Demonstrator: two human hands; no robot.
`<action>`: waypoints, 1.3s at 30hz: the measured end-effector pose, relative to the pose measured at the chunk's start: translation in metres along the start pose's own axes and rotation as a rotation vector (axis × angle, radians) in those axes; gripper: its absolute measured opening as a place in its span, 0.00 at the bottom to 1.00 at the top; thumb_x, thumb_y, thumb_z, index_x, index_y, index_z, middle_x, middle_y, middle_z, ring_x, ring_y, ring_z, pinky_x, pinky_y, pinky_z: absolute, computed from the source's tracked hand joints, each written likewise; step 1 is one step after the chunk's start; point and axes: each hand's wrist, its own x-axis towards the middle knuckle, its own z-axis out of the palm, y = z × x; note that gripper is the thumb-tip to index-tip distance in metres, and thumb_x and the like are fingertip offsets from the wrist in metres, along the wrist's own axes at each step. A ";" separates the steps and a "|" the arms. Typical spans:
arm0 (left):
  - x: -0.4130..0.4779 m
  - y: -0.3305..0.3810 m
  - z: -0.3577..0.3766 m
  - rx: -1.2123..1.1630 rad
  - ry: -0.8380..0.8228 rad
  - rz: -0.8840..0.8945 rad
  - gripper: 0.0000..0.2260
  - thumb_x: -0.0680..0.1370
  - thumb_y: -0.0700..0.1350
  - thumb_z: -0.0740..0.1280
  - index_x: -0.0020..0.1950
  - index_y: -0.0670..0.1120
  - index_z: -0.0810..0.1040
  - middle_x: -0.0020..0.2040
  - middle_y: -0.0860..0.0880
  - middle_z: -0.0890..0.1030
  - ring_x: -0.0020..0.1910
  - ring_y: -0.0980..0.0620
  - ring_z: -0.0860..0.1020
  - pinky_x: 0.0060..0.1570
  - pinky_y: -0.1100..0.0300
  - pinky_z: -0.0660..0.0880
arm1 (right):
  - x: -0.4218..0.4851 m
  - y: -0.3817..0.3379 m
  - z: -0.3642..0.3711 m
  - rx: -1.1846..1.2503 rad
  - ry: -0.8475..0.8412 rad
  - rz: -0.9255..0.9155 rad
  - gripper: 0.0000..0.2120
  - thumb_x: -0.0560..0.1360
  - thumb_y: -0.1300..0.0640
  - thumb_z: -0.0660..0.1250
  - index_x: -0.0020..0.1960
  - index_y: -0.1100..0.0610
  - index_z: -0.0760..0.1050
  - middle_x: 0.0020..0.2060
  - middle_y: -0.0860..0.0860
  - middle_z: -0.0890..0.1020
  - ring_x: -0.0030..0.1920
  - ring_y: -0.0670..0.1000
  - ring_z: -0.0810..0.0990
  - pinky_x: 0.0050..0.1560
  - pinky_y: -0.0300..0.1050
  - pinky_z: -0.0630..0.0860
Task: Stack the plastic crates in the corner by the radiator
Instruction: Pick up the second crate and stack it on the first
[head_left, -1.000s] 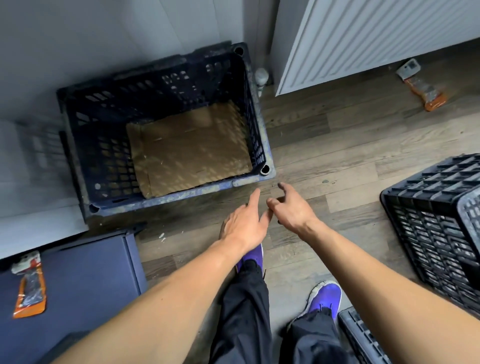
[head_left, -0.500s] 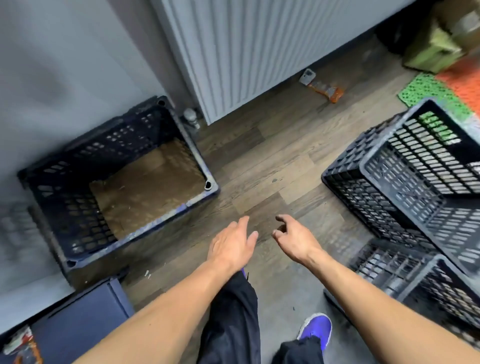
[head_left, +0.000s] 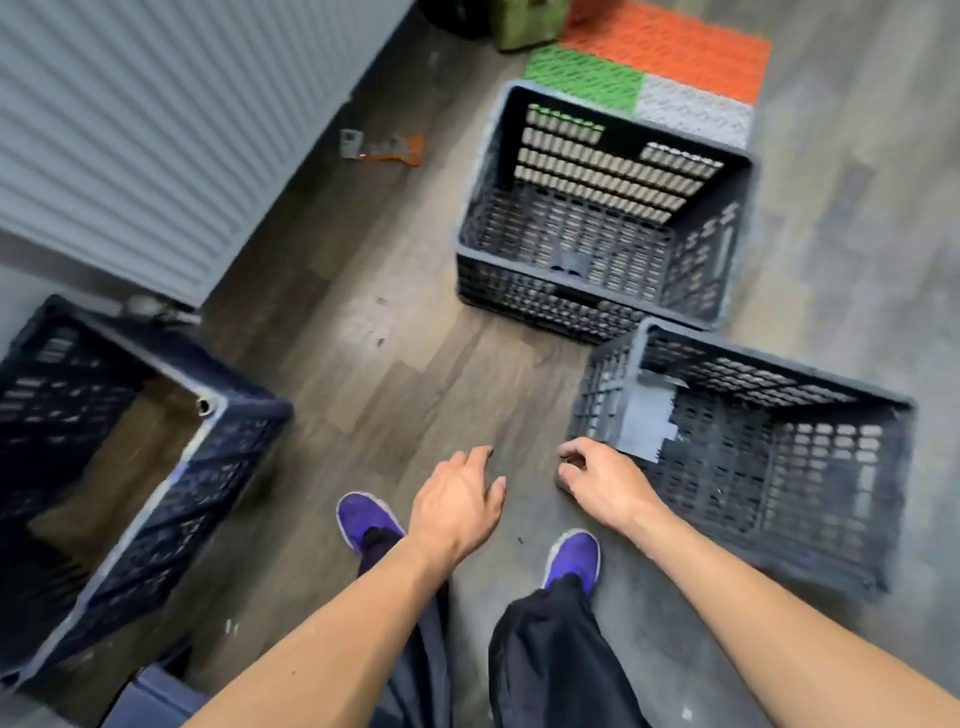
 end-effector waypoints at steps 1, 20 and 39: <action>-0.002 0.017 0.010 0.032 -0.014 0.026 0.23 0.82 0.55 0.57 0.76 0.48 0.64 0.67 0.45 0.74 0.67 0.44 0.71 0.63 0.53 0.68 | -0.007 0.022 -0.007 0.036 0.009 0.019 0.16 0.79 0.53 0.62 0.67 0.50 0.76 0.65 0.50 0.80 0.66 0.53 0.77 0.66 0.47 0.72; 0.018 0.175 0.138 0.421 -0.245 0.165 0.24 0.80 0.53 0.62 0.74 0.48 0.65 0.66 0.45 0.73 0.67 0.44 0.70 0.64 0.52 0.70 | -0.042 0.275 -0.024 0.413 0.001 0.293 0.17 0.80 0.54 0.62 0.68 0.51 0.75 0.66 0.52 0.80 0.67 0.55 0.76 0.67 0.46 0.70; 0.124 0.166 0.169 0.543 -0.052 0.166 0.19 0.76 0.47 0.67 0.63 0.43 0.66 0.60 0.43 0.66 0.60 0.41 0.70 0.50 0.45 0.76 | 0.034 0.286 0.049 0.498 0.165 0.511 0.13 0.79 0.56 0.62 0.63 0.54 0.71 0.62 0.54 0.79 0.63 0.59 0.76 0.57 0.50 0.73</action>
